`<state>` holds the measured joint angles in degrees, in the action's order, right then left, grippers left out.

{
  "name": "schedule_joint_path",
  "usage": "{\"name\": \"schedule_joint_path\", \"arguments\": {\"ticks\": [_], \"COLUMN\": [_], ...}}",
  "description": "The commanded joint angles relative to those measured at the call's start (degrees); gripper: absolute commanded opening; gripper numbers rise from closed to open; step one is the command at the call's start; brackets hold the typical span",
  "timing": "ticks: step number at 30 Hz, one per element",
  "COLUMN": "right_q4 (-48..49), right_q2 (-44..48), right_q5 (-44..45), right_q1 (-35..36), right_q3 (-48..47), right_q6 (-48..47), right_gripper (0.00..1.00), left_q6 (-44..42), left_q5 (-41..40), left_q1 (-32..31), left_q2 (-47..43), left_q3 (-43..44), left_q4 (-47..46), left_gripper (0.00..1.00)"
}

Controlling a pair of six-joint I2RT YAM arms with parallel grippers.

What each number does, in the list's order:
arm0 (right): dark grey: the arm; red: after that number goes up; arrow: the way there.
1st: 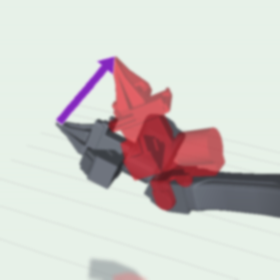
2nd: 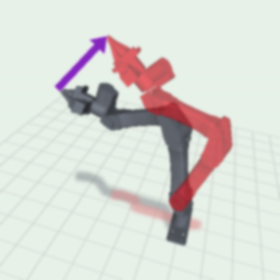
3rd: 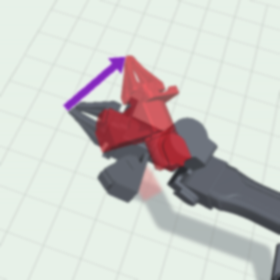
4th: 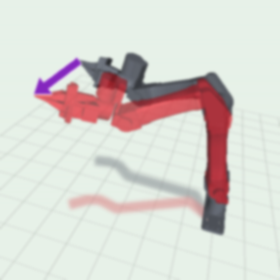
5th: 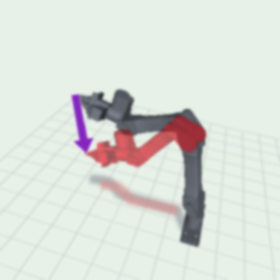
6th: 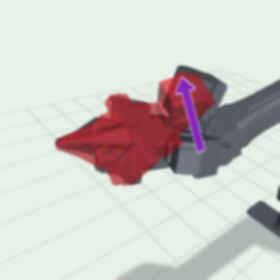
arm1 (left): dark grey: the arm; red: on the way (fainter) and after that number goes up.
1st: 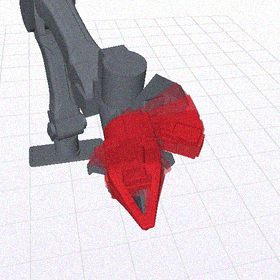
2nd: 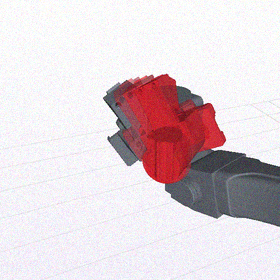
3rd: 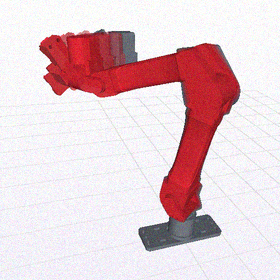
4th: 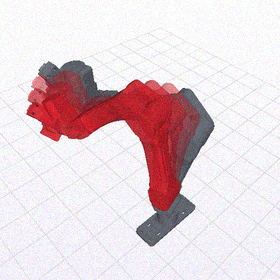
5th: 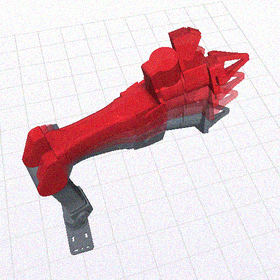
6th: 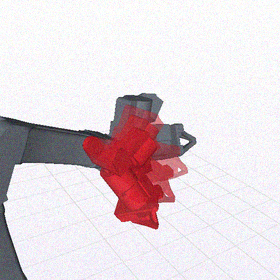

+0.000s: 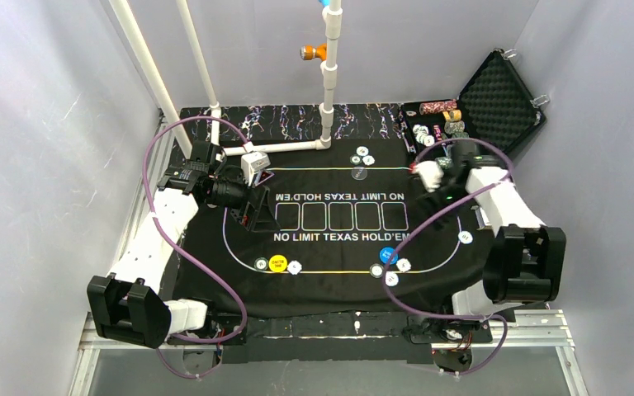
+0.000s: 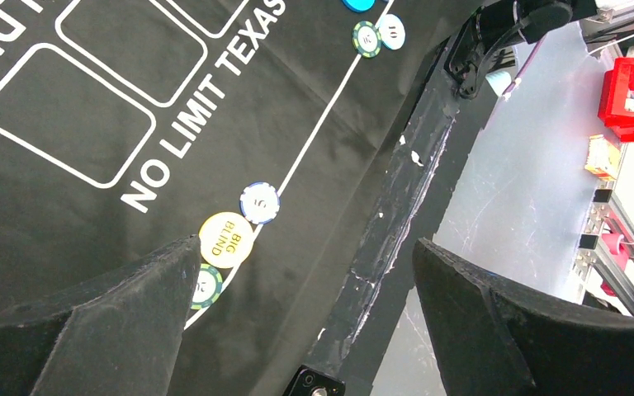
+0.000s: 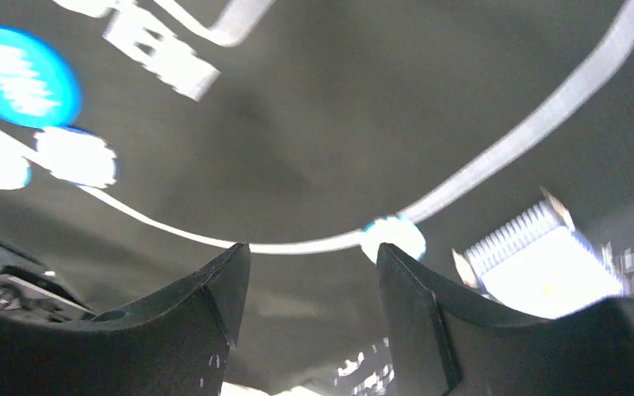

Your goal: Distribute texas hold em gaming equipment

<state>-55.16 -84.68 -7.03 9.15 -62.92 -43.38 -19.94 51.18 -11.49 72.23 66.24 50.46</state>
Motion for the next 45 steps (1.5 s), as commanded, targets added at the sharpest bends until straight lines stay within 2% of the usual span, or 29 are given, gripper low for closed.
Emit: {"name": "schedule_joint_path", "arguments": {"ticks": [1,4,8,24,36,45], "right_q4": [-4.2,-2.5,1.4,10.5,14.9,17.0], "right_q2": [-2.8,-5.7,-7.9,-9.8,-12.1,-13.7], "right_q5": [1.1,3.2,6.6,6.2,5.8,6.3], "right_q1": [-19.1,-26.4,-29.0,-26.5,-24.4,-24.4], "right_q3": [-3.5,-4.1,-2.2,2.2,4.6,7.4], "right_q6": [-4.4,-4.1,-1.2,5.1,6.4,6.5], "right_gripper": [0.68,0.71,0.72,0.78,0.76,0.70], "left_q6": [-0.8,-0.8,-0.8,-0.7,-0.6,-0.6], "left_q5": [0.6,0.8,0.9,0.9,0.9,0.7], "left_q1": [-0.2,-0.2,-0.2,-0.2,-0.2,-0.2], "left_q2": [-0.9,-0.9,-0.8,-0.2,0.0,-0.1], "left_q3": [0.7,0.7,0.8,0.7,0.6,0.6], "left_q4": [1.8,1.9,1.8,1.4,1.3,1.3], "left_gripper": [0.99,0.99,0.99,0.99,0.99,0.99]}}
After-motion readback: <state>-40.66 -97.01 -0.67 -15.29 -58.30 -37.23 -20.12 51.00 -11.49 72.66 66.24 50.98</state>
